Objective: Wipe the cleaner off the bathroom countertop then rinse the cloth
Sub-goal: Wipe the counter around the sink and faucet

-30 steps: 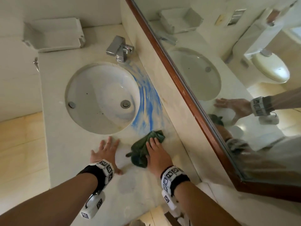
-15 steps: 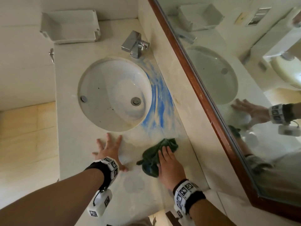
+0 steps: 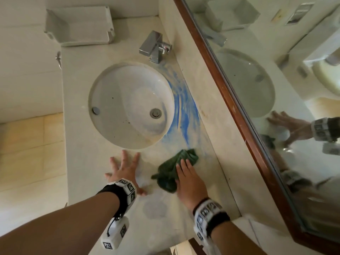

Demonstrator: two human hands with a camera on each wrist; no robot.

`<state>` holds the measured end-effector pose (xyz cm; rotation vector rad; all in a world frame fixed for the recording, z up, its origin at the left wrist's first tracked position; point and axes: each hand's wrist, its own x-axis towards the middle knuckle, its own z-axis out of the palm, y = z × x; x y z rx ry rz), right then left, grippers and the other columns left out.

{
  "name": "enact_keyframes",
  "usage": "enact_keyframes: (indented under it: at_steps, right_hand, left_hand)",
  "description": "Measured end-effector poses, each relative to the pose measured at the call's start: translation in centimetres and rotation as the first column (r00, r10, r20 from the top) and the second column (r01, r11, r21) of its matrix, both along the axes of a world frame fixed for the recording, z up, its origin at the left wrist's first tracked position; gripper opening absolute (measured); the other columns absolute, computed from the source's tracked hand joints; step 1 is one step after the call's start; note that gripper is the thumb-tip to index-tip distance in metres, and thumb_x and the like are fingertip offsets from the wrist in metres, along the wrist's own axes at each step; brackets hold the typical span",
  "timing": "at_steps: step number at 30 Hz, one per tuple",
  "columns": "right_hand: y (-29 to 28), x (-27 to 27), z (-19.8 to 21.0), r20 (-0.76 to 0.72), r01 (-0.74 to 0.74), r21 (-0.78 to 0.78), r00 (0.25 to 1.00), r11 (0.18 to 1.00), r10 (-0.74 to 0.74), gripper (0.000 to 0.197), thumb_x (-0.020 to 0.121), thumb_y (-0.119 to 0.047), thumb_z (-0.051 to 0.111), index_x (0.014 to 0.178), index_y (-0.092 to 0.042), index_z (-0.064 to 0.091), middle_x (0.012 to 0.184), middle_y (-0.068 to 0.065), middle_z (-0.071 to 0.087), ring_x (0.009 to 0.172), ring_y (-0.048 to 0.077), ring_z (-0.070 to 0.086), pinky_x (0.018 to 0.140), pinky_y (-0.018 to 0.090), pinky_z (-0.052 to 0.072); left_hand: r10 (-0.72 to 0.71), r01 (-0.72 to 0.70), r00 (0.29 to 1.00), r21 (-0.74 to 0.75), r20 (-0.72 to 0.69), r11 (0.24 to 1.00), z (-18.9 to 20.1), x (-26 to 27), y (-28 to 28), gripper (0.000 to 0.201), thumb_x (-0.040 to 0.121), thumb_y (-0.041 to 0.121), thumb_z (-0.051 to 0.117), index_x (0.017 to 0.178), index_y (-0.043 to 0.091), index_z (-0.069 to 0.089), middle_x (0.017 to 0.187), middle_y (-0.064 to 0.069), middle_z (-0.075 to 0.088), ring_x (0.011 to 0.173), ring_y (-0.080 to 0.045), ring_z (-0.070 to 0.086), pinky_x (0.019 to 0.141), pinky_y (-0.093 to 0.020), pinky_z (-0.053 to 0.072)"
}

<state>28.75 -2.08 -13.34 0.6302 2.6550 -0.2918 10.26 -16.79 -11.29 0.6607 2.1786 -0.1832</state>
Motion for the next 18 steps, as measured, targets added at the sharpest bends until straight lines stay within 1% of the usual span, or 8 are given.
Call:
enact_keyframes:
  at_steps: [2,4,7,9,11,12,15,18]
  right_hand:
    - [-0.4,0.5,0.7,-0.006,-0.031,0.021,1.0,0.999,0.031,0.051,0.086,-0.033,0.051,0.123,-0.002,0.064,0.132,0.018,0.059,0.125,0.035,0.054,0.104,0.042,0.04]
    - [0.2,-1.3,0.5,-0.029,-0.03,0.047,0.999,0.998,0.032,0.058,0.076,-0.033,0.07,0.122,0.001,0.064,0.129,0.021,0.06,0.123,0.037,0.055,0.104,0.044,0.042]
    - [1.8,-5.9,0.5,-0.094,0.012,-0.029,0.995,1.0,-0.015,0.055,0.089,-0.03,0.046,0.132,0.002,0.055,0.14,0.022,0.051,0.133,0.037,0.044,0.108,0.044,0.041]
    - [2.5,-8.5,1.0,-0.081,0.017,-0.076,0.996,0.997,-0.023,0.055,0.097,-0.027,0.037,0.146,-0.001,0.038,0.154,0.019,0.032,0.145,0.034,0.024,0.119,0.04,0.024]
    - [2.6,-9.4,0.8,-0.082,0.025,-0.059,0.996,0.998,-0.03,0.058,0.101,-0.027,0.037,0.152,-0.005,0.023,0.161,0.013,0.015,0.149,0.029,0.008,0.121,0.036,0.011]
    - [2.5,-9.2,0.5,-0.102,0.044,-0.051,0.994,0.998,-0.049,0.057,0.1,-0.026,0.039,0.152,-0.006,0.026,0.161,0.012,0.018,0.149,0.028,0.01,0.121,0.036,0.013]
    - [0.7,-6.0,0.1,-0.148,0.079,-0.002,0.986,0.997,-0.079,0.055,0.083,-0.026,0.065,0.132,-0.003,0.057,0.141,0.017,0.052,0.134,0.033,0.045,0.108,0.039,0.039]
    - [-2.4,-1.4,0.1,-0.115,0.125,-0.011,0.985,0.992,-0.125,0.067,0.062,-0.032,0.086,0.12,-0.005,0.067,0.128,0.013,0.063,0.12,0.031,0.059,0.093,0.038,0.052]
  left_hand:
    - [0.0,0.0,1.0,0.003,-0.002,1.0,-0.2,0.0,0.0,0.15,0.046,0.06,0.089,0.145,0.049,-0.023,0.152,0.003,-0.038,0.141,-0.044,-0.026,0.108,-0.072,0.017]
    - [-0.002,0.002,1.0,0.009,-0.002,1.0,-0.2,0.0,-0.1,0.15,0.046,0.06,0.089,0.145,0.048,-0.023,0.153,0.003,-0.038,0.141,-0.044,-0.026,0.107,-0.072,0.018]
    - [-0.008,0.008,1.0,0.003,-0.006,1.0,0.0,0.0,0.0,0.15,0.046,0.061,0.088,0.144,0.048,-0.024,0.153,0.003,-0.038,0.141,-0.045,-0.025,0.107,-0.072,0.02]
    - [-0.008,0.008,1.0,-0.007,-0.004,1.0,0.2,0.0,0.1,0.15,0.046,0.061,0.088,0.144,0.048,-0.024,0.153,0.002,-0.038,0.141,-0.045,-0.025,0.107,-0.072,0.02]
    - [-0.003,0.003,1.0,-0.01,0.0,1.0,0.5,0.0,0.2,0.149,0.046,0.059,0.089,0.145,0.048,-0.023,0.153,0.002,-0.038,0.141,-0.045,-0.025,0.107,-0.072,0.018]
    - [-0.001,0.001,1.0,-0.009,0.002,1.0,0.6,0.0,0.2,0.149,0.047,0.058,0.089,0.145,0.048,-0.023,0.153,0.002,-0.039,0.141,-0.045,-0.025,0.108,-0.072,0.018]
    - [0.01,-0.01,1.0,0.002,0.01,1.0,0.5,-0.1,0.1,0.148,0.048,0.056,0.09,0.146,0.048,-0.021,0.151,0.003,-0.041,0.141,-0.044,-0.026,0.108,-0.071,0.016]
    - [0.018,-0.018,1.0,0.036,0.015,0.999,0.0,-0.1,-0.3,0.147,0.048,0.057,0.09,0.145,0.05,-0.02,0.15,0.005,-0.042,0.14,-0.044,-0.028,0.108,-0.071,0.014]
